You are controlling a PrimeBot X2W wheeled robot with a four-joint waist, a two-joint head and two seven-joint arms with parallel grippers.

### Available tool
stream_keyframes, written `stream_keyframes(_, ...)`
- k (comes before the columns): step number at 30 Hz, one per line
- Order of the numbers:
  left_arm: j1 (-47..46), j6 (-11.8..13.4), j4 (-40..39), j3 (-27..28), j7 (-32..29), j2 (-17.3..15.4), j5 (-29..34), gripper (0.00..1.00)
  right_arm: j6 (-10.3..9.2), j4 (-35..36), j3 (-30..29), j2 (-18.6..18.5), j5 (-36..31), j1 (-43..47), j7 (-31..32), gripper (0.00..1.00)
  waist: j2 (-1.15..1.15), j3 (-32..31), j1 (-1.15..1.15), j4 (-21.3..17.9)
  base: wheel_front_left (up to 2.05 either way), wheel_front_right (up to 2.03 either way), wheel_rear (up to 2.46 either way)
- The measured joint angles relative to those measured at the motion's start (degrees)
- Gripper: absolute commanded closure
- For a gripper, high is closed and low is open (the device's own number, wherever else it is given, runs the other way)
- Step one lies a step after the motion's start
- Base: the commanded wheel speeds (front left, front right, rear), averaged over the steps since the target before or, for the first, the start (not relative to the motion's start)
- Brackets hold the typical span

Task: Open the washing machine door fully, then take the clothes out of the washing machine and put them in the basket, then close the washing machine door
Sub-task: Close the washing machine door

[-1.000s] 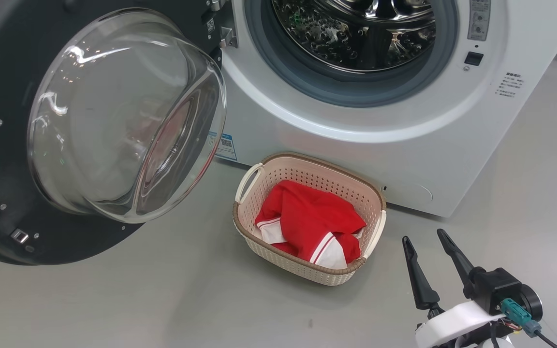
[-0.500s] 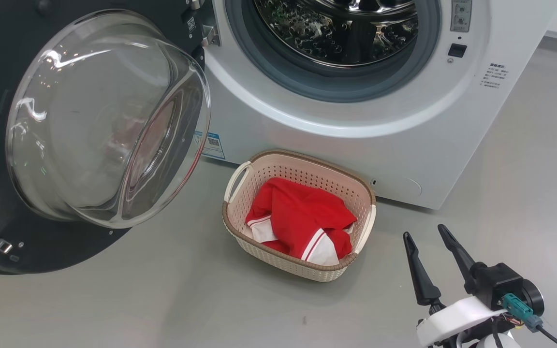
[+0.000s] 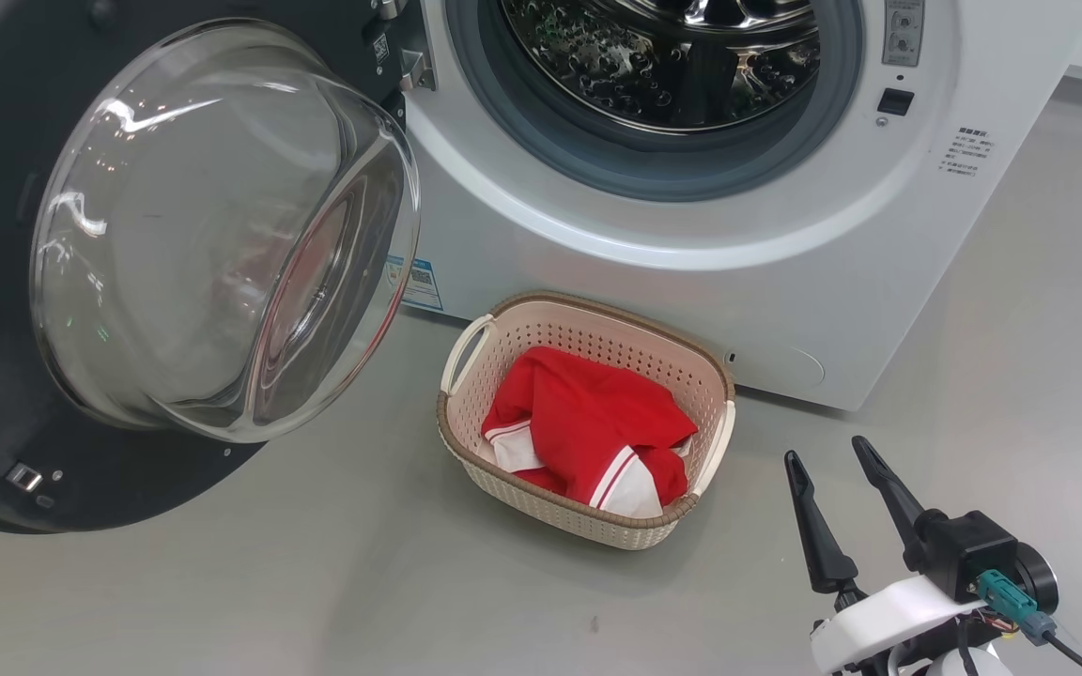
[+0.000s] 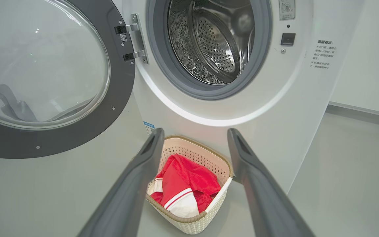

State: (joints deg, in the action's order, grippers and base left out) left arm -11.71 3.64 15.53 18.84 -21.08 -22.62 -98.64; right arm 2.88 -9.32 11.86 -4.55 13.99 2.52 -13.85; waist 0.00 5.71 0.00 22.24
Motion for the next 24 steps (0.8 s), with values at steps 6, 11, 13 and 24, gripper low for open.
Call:
stream_keyframes(6,0.01,-1.24,0.71,0.09,-2.12,0.03,-1.20,1.00,0.00,0.00,0.11,0.01,0.00,0.00,0.00,0.00,0.00,-0.06,0.00,0.22,0.00,0.00,0.00)
stream_keyframes(11,0.07,-2.44,1.10,0.25,-3.67,0.19,-2.96,1.00,0.00,0.01,0.11,0.01,0.00,0.00,0.00,0.00,0.00,0.07,0.00,0.23,0.00,0.00,0.00)
stream_keyframes(13,0.08,-2.79,1.20,0.26,-4.28,0.33,-3.34,1.00,0.00,0.01,0.11,0.01,0.00,0.00,0.00,0.00,0.00,0.13,0.00,0.22,0.00,0.00,0.00)
stream_keyframes(24,1.13,-5.76,0.69,-0.54,-9.40,1.96,-6.70,1.00,-0.01,0.04,0.11,0.01,0.00,-0.01,0.00,0.00,0.00,0.46,0.00,-0.06,0.00,0.00,0.00)
